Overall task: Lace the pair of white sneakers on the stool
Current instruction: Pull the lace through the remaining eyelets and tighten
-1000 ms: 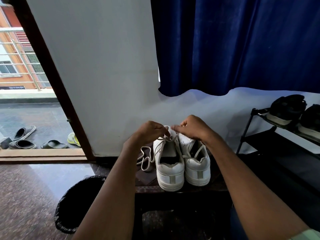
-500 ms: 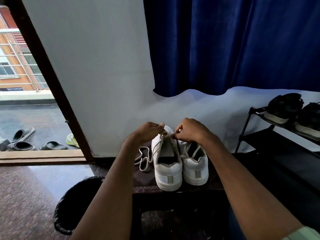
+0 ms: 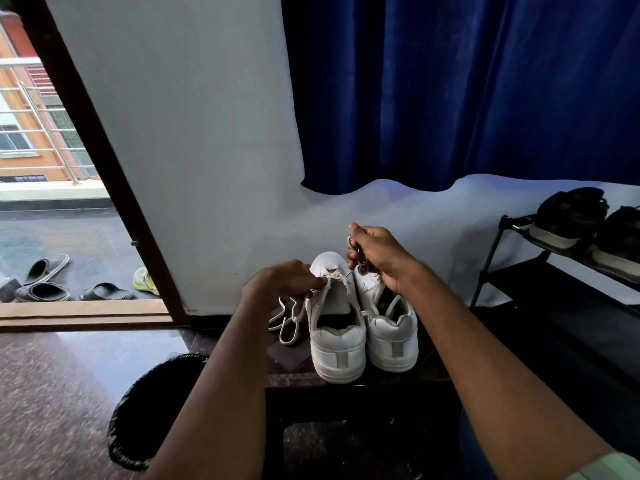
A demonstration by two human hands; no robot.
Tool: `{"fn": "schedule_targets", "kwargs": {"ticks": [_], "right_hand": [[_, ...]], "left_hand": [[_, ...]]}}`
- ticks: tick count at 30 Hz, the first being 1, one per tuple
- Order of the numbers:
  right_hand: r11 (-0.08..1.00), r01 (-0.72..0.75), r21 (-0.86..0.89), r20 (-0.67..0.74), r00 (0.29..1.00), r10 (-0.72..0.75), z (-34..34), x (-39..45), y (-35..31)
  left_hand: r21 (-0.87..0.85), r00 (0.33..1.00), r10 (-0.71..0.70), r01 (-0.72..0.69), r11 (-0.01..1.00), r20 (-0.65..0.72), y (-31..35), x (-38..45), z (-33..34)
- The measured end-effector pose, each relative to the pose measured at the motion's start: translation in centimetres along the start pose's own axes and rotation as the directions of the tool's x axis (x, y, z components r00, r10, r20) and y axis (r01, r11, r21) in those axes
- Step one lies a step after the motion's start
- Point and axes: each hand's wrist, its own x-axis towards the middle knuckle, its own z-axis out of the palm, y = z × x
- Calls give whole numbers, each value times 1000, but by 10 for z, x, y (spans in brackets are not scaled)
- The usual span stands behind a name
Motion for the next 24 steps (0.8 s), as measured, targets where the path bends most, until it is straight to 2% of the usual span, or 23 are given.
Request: {"fn": "schedule_targets", "kwargs": {"ticks": [3,6,9,11,14,15,18,19,20,21,22,23,24], "right_hand": [[1000,7,-30,5,1000,-7,4,1,1],[995,53,-80,-64,996,-58,6,3,1],[961,124,-246,-120,980,-158,5,7,7],[917,117,-381,-143,972,-184,4,11,12],[822,58,-567,-175,966,-189,6,9,15],[760,17,-650,-196,962,-189,7,7,14],[524,-67,-849,-269,909,-320,8,5,19],[506,-33,-862,-258,888,-381,8,6,18],[541,43,-840,-223,881,-417,9,8,18],[634,150,-759,-167,895,-413,10,7,13],[768,234,-596,-111,923,-367,10,9,10],[886,250,-390,-46,956,-290,12,8,6],[952,227,-205,13,973,-229,14,6,4]], "left_hand": [[-36,1000,-9,9,999,-1,0,0,0],[-304,997,-59,43,952,-44,0,-3,-3],[-435,991,-70,15,900,-111,1,-5,-4],[-491,991,-72,7,871,-114,3,-7,-3],[-637,989,-75,-25,770,-130,7,-7,-4],[-666,986,-70,-49,744,-151,8,-7,-6],[-722,970,-9,-175,669,-243,10,-6,-8],[-740,962,14,-220,636,-273,12,-7,-9],[-748,953,33,-257,611,-301,14,-8,-9],[-743,944,48,-289,604,-328,17,-9,-9],[-727,934,61,-315,610,-353,21,-11,-9],[-710,923,67,-336,619,-378,24,-14,-9],[-707,915,64,-350,615,-398,26,-16,-9]]}}
